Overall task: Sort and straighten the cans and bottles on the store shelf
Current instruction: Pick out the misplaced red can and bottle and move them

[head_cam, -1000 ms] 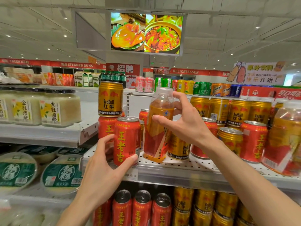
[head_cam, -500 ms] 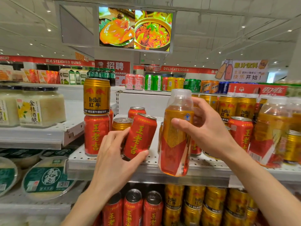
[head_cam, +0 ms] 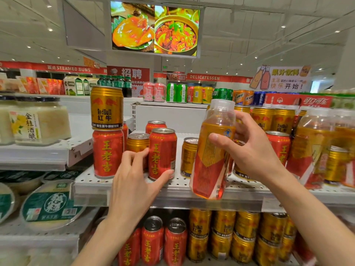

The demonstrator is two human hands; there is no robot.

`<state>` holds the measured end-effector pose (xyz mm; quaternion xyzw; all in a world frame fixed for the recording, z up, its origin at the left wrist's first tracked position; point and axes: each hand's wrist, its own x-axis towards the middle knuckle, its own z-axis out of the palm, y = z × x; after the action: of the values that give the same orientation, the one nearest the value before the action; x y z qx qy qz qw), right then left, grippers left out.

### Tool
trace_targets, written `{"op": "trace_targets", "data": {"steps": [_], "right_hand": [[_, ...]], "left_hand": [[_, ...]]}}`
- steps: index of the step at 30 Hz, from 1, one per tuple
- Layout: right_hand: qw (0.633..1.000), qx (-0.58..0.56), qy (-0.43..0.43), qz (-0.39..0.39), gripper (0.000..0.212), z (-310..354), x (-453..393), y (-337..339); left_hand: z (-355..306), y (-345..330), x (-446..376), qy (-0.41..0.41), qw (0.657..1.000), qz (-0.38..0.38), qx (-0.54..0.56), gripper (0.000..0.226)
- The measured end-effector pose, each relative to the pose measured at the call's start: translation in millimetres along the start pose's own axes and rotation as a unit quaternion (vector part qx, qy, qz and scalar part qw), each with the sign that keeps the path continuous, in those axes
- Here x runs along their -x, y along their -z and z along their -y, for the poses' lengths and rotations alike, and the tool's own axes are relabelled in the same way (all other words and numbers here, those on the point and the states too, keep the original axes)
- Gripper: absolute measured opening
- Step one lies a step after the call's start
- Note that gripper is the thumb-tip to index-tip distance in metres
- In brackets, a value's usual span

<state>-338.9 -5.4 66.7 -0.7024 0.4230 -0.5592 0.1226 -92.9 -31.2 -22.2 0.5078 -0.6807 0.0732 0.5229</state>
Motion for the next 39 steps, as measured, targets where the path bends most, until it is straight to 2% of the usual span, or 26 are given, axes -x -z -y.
{"op": "trace_targets", "data": {"steps": [7, 13, 19, 25, 32, 35, 39], "right_hand": [[1.000, 0.009, -0.007, -0.014, 0.071, 4.2, 5.0, -0.4], [0.999, -0.003, -0.026, -0.044, 0.072, 11.5, 15.9, -6.1], [0.993, -0.020, -0.085, -0.077, 0.079, 10.2, 44.4, -22.0], [0.980, -0.045, -0.152, -0.118, 0.076, 1.2, 86.0, -23.3], [0.969, -0.053, -0.195, -0.144, 0.075, -11.0, 119.4, 25.5], [0.967, -0.060, -0.194, -0.151, 0.081, -20.6, 129.4, 62.0], [0.969, -0.069, -0.184, -0.147, 0.076, -41.3, 141.0, 126.4]], "left_hand": [[1.2, 1.5, -0.1, 0.030, 0.995, 0.028, 0.089, 0.076], [-7.6, 22.7, 18.4, 0.008, 0.975, 0.055, 0.216, 0.041], [-30.9, 22.7, 36.8, -0.052, 0.952, 0.179, 0.244, 0.074], [-35.9, 12.2, 54.7, -0.070, 0.942, 0.196, 0.262, 0.067], [-79.4, -9.4, 72.5, -0.073, 0.935, 0.223, 0.266, 0.065], [-113.5, -26.7, 80.3, -0.076, 0.936, 0.223, 0.262, 0.063], [-171.0, -60.1, 93.7, -0.079, 0.938, 0.215, 0.262, 0.062]]}}
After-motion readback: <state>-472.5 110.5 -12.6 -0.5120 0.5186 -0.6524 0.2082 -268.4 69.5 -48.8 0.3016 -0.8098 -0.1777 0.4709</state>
